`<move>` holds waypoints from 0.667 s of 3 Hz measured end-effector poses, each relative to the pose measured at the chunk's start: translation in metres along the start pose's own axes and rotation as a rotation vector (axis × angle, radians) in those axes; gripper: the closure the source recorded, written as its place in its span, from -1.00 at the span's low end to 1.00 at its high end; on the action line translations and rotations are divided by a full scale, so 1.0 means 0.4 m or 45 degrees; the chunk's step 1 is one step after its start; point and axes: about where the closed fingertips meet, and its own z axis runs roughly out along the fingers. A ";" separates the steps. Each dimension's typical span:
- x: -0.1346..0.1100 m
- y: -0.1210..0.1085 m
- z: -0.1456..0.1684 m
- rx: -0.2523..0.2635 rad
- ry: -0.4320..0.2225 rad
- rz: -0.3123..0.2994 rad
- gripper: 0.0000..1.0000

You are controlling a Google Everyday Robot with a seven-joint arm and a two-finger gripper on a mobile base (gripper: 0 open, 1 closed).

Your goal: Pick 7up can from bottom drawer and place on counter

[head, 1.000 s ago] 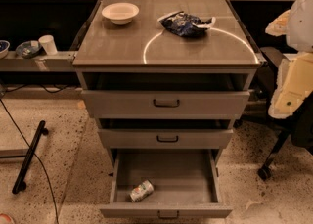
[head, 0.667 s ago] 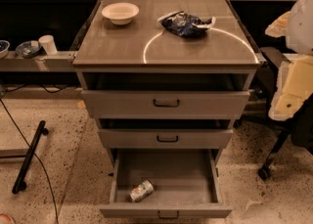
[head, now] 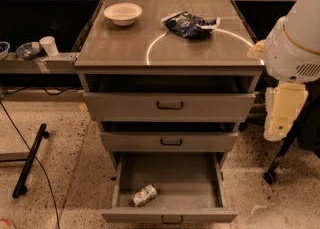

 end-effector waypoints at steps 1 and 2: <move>-0.043 0.017 -0.011 0.043 -0.003 -0.097 -1.00; -0.132 0.108 0.050 0.070 -0.037 -0.361 -1.00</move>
Offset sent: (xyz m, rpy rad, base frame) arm -0.0743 0.1088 -0.1712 -0.1349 -0.0969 0.7933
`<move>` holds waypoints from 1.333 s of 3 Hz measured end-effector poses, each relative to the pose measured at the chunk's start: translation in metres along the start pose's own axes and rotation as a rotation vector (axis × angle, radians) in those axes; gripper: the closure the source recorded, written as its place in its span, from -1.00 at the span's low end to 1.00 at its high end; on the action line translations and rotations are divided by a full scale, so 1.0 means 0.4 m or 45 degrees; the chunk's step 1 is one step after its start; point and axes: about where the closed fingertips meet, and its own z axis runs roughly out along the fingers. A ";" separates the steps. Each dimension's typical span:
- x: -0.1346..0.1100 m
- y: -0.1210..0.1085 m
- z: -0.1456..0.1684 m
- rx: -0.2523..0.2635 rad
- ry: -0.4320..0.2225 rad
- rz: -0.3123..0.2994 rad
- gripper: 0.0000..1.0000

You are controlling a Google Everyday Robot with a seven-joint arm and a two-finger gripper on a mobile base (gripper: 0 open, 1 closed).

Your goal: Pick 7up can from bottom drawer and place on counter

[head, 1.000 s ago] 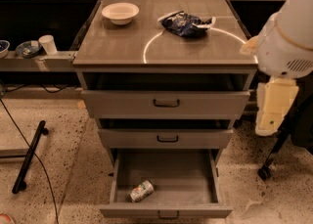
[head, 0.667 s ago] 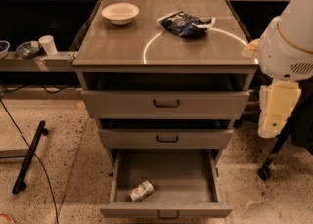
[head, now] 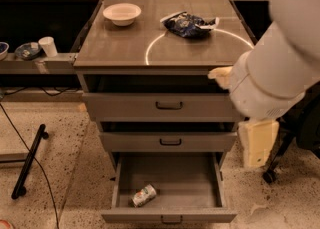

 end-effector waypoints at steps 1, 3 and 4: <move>-0.081 0.098 0.165 0.013 -0.104 -0.248 -1.00; -0.112 0.116 0.236 -0.067 -0.088 -0.365 -1.00; -0.118 0.219 0.401 -0.136 -0.131 -0.499 -1.00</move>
Offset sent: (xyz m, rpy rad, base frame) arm -0.0184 0.0249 -0.0464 0.0163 -0.0157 0.1470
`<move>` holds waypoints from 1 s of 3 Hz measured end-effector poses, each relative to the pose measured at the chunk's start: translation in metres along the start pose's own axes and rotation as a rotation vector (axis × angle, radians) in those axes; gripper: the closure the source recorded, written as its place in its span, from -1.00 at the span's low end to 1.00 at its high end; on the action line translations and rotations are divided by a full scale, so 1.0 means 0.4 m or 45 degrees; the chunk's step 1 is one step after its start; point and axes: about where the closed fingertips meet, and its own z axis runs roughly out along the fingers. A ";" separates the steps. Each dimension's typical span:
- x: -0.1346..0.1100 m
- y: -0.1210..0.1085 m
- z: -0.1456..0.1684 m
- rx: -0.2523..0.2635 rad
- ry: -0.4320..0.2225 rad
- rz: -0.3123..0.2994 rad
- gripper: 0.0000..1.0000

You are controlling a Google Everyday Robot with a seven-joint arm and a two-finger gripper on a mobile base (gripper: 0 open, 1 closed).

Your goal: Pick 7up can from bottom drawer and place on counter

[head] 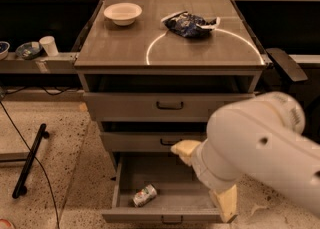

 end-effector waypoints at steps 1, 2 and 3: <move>0.034 0.034 0.144 0.063 0.037 -0.056 -1.00; 0.033 -0.001 0.127 0.120 0.044 -0.054 -1.00; -0.013 -0.023 0.232 0.034 -0.010 -0.173 -1.00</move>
Offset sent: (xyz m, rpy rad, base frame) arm -0.0014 -0.0088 -0.0476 -0.0089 -0.0261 0.0264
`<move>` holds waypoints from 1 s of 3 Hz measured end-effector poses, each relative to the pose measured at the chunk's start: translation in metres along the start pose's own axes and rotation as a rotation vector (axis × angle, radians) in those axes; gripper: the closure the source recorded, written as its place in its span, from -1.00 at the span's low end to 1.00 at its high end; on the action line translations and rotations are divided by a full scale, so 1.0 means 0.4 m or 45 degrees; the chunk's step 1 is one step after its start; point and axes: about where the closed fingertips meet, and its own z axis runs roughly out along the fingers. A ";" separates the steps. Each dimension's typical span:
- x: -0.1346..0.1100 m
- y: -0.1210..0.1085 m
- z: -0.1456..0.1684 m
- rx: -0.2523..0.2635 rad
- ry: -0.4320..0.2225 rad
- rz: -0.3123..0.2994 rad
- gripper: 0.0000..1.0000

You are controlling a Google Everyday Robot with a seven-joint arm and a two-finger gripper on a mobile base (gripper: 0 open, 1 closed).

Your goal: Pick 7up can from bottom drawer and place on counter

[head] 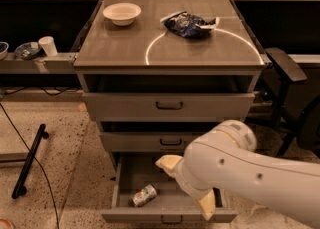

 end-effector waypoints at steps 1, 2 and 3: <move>-0.028 -0.091 0.187 -0.046 -0.086 -0.218 -1.00; -0.065 -0.109 0.336 -0.032 -0.173 -0.367 -1.00; -0.066 -0.105 0.341 -0.036 -0.179 -0.364 -1.00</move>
Offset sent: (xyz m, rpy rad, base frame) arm 0.0400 0.0910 -0.1727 0.0726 0.0576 0.4302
